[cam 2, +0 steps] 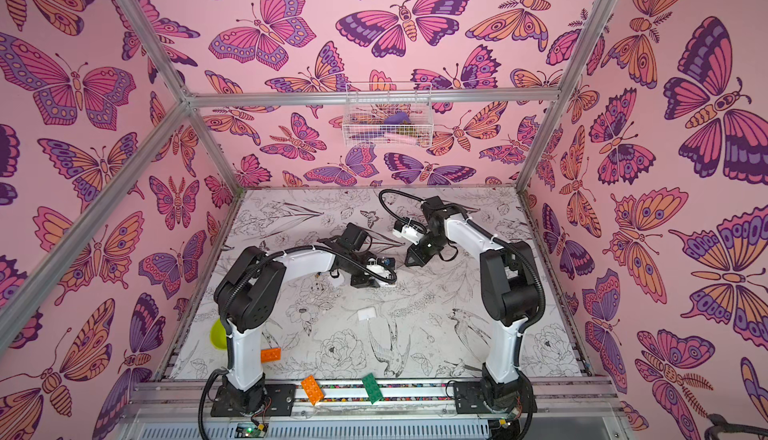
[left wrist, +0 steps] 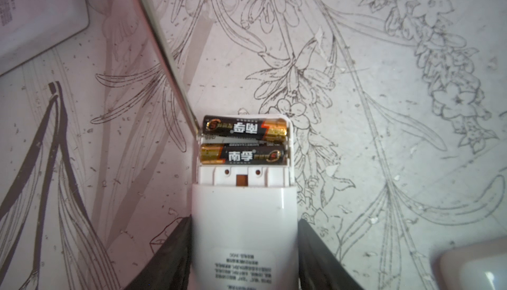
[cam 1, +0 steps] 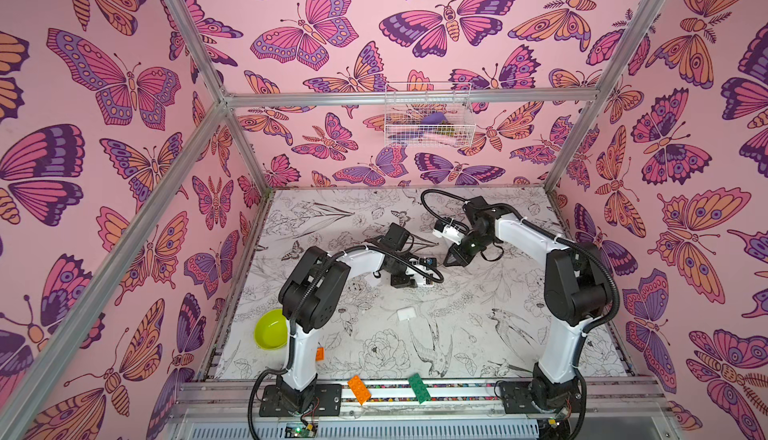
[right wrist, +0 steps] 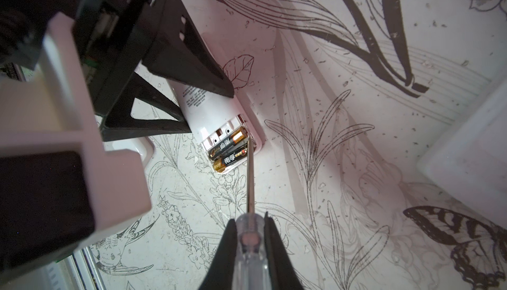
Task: Unload the batteries from the remote control
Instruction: 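Pry the outer battery out of the remote with the screwdriver tip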
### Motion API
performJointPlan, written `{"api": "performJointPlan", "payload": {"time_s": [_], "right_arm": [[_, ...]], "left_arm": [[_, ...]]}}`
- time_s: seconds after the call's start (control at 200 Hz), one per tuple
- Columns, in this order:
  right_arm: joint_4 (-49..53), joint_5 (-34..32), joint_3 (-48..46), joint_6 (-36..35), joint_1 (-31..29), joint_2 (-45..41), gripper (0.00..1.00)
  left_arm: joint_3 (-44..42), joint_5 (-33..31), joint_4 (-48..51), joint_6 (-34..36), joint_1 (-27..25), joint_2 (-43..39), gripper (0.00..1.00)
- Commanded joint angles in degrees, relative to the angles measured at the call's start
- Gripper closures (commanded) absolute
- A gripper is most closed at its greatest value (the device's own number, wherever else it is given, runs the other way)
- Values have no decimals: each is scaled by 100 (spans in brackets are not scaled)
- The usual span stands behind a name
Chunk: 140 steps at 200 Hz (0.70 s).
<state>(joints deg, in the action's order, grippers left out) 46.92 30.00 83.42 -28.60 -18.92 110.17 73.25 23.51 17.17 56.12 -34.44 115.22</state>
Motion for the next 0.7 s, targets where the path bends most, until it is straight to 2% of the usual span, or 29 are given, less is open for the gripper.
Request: {"api": "performJointPlan", "payload": {"time_s": [0.0,0.426,0.696], "right_arm": [[229,93,-129,-170,-44,-231,100],[175,96,-481,-91,-50,-702,100],[-45,-197,-831,58,-44,-1059,100]], "left_arm": [[-28,-138,50,70,-27,168,46],[-84,-144,15,97,-66,168,46],[-100,-166,-7,95,-71,162,47]]}}
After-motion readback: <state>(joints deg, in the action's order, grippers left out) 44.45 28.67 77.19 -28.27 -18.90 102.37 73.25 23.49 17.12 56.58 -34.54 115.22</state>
